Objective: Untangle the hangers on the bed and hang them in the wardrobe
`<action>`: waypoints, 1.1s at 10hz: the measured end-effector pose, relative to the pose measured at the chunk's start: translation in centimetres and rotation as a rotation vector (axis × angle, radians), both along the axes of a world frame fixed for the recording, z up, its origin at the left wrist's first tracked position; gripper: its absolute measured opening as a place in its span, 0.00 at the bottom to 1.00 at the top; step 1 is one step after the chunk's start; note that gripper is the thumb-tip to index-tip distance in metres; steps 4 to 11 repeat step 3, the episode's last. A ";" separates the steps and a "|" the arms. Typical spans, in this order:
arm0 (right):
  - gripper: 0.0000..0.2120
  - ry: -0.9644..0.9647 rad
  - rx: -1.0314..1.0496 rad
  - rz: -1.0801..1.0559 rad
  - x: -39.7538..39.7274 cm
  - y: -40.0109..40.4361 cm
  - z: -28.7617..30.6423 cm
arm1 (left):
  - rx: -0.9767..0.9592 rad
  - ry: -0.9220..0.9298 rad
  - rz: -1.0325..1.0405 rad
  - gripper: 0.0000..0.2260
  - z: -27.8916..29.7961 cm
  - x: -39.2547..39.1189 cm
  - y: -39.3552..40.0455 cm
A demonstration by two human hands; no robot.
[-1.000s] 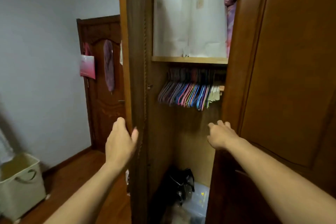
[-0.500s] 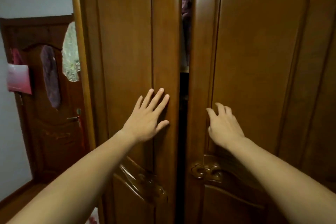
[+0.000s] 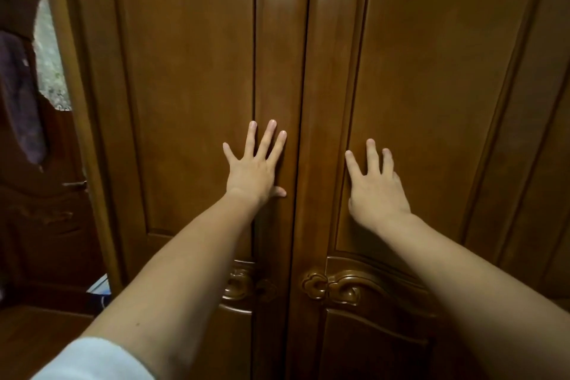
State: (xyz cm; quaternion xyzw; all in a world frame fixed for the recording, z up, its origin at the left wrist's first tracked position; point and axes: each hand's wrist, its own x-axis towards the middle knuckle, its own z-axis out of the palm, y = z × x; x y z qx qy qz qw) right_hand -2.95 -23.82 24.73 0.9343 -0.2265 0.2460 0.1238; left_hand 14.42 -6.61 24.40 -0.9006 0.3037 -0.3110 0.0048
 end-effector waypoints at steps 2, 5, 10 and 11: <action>0.38 0.087 0.171 0.015 -2.1 1.1 2.8 | 0.075 0.224 0.015 0.56 3.0 -3.6 0.8; 0.34 0.110 0.236 0.030 -3.9 2.2 4.5 | 0.150 0.216 -0.024 0.43 5.0 -6.0 2.1; 0.34 0.110 0.236 0.030 -3.9 2.2 4.5 | 0.150 0.216 -0.024 0.43 5.0 -6.0 2.1; 0.34 0.110 0.236 0.030 -3.9 2.2 4.5 | 0.150 0.216 -0.024 0.43 5.0 -6.0 2.1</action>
